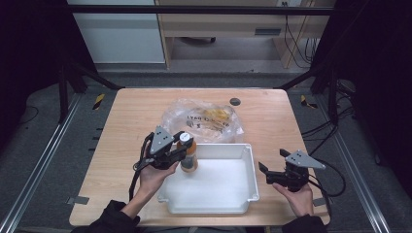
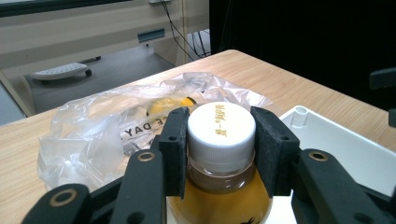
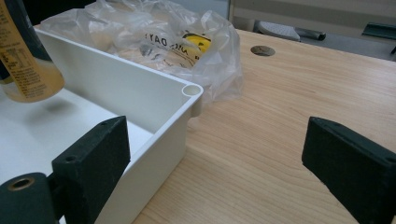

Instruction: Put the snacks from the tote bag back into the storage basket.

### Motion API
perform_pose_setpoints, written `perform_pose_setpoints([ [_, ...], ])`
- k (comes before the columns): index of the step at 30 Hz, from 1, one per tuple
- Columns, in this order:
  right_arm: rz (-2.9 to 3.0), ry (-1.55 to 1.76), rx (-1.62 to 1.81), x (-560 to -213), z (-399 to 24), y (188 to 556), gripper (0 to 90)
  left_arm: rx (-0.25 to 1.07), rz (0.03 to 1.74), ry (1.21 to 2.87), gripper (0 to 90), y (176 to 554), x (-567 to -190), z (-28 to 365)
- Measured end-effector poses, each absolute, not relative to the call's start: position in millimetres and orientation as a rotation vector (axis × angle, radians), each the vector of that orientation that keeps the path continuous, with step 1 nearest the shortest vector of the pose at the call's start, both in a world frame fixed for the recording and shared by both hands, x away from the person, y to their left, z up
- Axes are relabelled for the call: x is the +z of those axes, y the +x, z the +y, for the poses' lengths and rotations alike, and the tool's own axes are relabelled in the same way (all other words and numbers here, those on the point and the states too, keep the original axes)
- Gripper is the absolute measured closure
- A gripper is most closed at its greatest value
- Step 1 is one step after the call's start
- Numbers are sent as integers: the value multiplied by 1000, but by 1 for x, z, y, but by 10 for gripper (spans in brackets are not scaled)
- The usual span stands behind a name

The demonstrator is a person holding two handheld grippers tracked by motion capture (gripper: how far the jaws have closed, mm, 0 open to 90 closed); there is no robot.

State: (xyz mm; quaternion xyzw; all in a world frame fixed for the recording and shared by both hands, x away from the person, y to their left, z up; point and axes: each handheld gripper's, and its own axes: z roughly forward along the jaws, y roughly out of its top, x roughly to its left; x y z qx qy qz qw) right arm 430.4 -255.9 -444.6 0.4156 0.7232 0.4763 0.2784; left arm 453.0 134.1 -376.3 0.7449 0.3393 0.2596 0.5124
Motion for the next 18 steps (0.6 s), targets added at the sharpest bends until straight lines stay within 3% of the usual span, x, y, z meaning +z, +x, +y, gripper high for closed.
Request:
perform_pose_setpoints([
  [18, 1923, 1111, 1282, -442, -259, 429, 77, 601, 817, 1845, 590, 448, -399, 127],
])
